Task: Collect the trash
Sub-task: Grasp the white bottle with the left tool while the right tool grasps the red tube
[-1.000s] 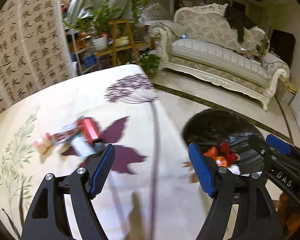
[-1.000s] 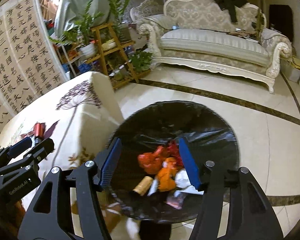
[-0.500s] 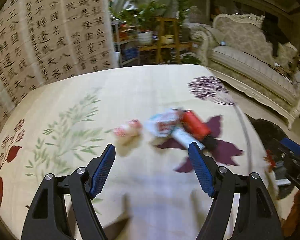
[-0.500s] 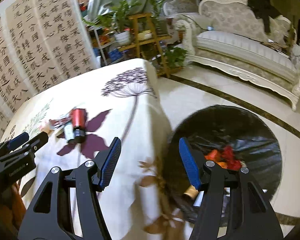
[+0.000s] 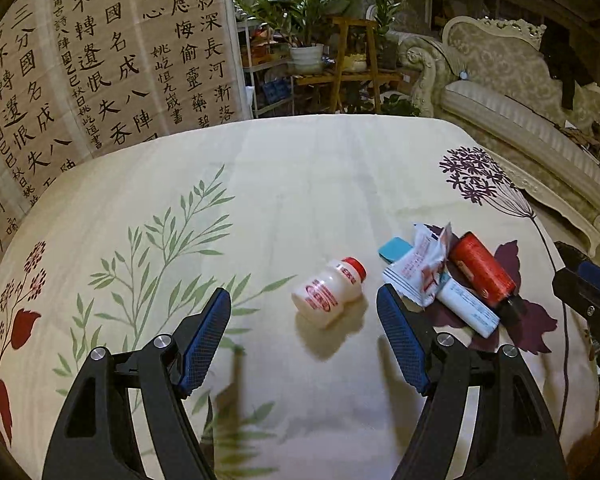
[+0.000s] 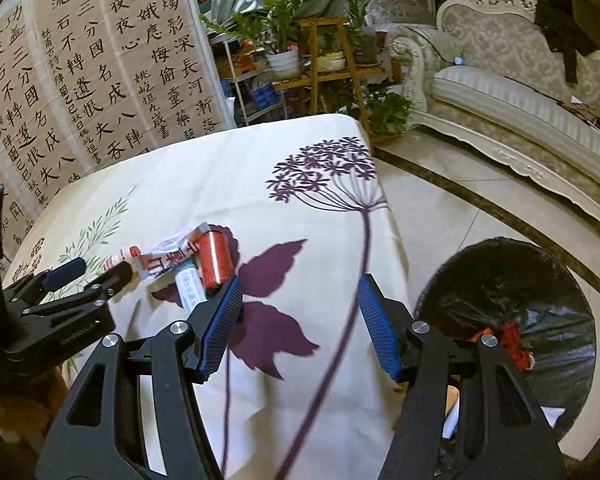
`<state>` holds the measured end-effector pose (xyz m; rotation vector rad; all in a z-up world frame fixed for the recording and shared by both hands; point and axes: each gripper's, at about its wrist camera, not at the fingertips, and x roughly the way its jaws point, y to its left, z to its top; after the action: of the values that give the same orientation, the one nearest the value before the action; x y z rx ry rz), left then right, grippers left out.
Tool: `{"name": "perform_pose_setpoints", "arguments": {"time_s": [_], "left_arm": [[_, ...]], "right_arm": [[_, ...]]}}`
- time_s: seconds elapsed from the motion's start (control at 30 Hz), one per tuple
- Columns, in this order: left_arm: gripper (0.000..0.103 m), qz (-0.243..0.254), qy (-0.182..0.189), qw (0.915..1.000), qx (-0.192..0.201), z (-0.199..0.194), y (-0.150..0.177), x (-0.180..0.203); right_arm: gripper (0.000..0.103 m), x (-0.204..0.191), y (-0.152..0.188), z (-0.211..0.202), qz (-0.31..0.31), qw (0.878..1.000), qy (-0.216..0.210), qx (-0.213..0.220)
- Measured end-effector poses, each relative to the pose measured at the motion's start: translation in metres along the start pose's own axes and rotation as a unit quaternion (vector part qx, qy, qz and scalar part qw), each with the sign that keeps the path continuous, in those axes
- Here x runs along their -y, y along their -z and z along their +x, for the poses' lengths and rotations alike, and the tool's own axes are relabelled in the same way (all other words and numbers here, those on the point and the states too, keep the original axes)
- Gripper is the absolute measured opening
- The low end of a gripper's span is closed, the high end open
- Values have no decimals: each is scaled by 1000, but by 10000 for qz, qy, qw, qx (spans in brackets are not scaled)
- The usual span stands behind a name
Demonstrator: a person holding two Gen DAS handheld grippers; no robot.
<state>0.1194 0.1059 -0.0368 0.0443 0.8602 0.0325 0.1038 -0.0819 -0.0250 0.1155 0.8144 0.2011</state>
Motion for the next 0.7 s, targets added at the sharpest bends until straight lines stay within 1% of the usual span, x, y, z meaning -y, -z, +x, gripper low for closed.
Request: {"name": "perform_pose_setpoints", "arguments": {"time_s": [0.07, 0.2, 0.23, 0.27, 0.3, 0.37, 0.4, 0.5, 0.7], "left_arm": [[71, 58, 46, 10000, 5, 2, -2, -1], [63, 211, 184, 9996, -66, 7, -2, 0], [57, 257, 244, 9993, -100, 9, -2, 1], [52, 289, 296, 9991, -129, 10, -2, 2], [50, 306, 347, 9988, -153, 11, -2, 2], [39, 340, 437, 9983, -196, 13, -2, 2], [37, 346, 469, 9981, -214, 14, -1, 2], [37, 338, 534, 9978, -191, 12, 0, 0], [37, 252, 514, 9983, -115, 7, 1, -4]], "right_arm": [[59, -3, -2, 3, -23, 10000, -11, -20], [59, -11, -4, 11, -79, 9999, -33, -74], [59, -13, -5, 13, -93, 9999, -41, -86], [59, -15, -6, 14, -111, 9999, -51, -101], [59, -17, -6, 15, -128, 9998, -58, -108], [59, -20, -6, 17, -166, 9998, -68, -126], [59, -21, -6, 18, -187, 9997, -77, -136], [59, -27, -8, 21, -242, 9995, -91, -163], [59, -39, -12, 26, -383, 9991, -96, -171]]}}
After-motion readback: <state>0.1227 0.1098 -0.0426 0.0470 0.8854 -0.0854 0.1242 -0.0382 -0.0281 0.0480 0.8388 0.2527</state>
